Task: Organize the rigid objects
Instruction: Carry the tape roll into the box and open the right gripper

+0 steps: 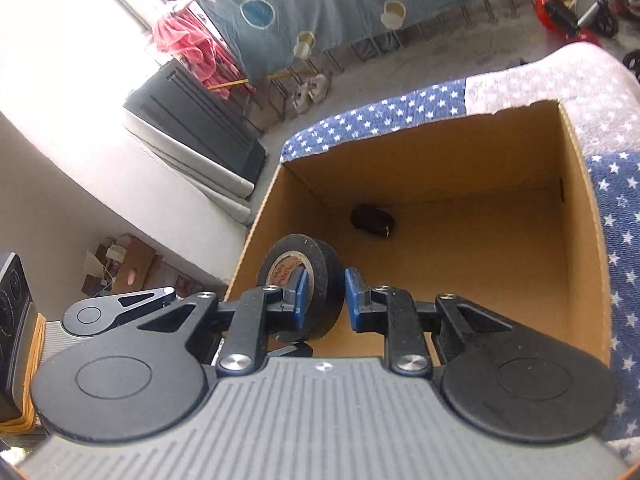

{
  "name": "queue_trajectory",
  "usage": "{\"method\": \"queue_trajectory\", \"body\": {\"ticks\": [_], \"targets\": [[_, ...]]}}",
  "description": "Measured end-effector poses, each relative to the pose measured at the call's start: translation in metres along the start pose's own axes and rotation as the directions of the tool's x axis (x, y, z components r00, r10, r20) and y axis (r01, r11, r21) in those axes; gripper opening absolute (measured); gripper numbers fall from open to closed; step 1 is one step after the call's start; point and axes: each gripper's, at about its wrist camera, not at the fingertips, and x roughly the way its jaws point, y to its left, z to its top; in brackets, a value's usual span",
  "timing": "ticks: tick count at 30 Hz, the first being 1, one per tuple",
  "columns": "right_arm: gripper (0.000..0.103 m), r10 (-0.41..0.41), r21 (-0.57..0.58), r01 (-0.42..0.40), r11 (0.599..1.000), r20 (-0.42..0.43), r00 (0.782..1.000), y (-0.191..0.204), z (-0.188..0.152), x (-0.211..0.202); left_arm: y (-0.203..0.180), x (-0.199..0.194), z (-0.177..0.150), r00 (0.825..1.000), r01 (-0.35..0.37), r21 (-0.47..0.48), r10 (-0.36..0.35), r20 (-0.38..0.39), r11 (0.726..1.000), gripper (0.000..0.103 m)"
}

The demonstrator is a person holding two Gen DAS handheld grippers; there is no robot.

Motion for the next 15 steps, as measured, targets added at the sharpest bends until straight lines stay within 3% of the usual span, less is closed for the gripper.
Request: {"method": "queue_trajectory", "body": {"ticks": [7,15], "targets": [[0.019,0.003,0.1,0.016,0.995,-0.19,0.982,-0.043,0.033,0.082,0.026,0.068,0.016,0.984,-0.029,-0.022,0.025,-0.179,0.999,0.046],[0.019,-0.001,0.157,0.047,0.987,-0.283,0.959,-0.069,0.037,0.143,0.024,0.095,0.022,0.971,-0.078,0.041,0.085,-0.222,0.996,0.044]]}}
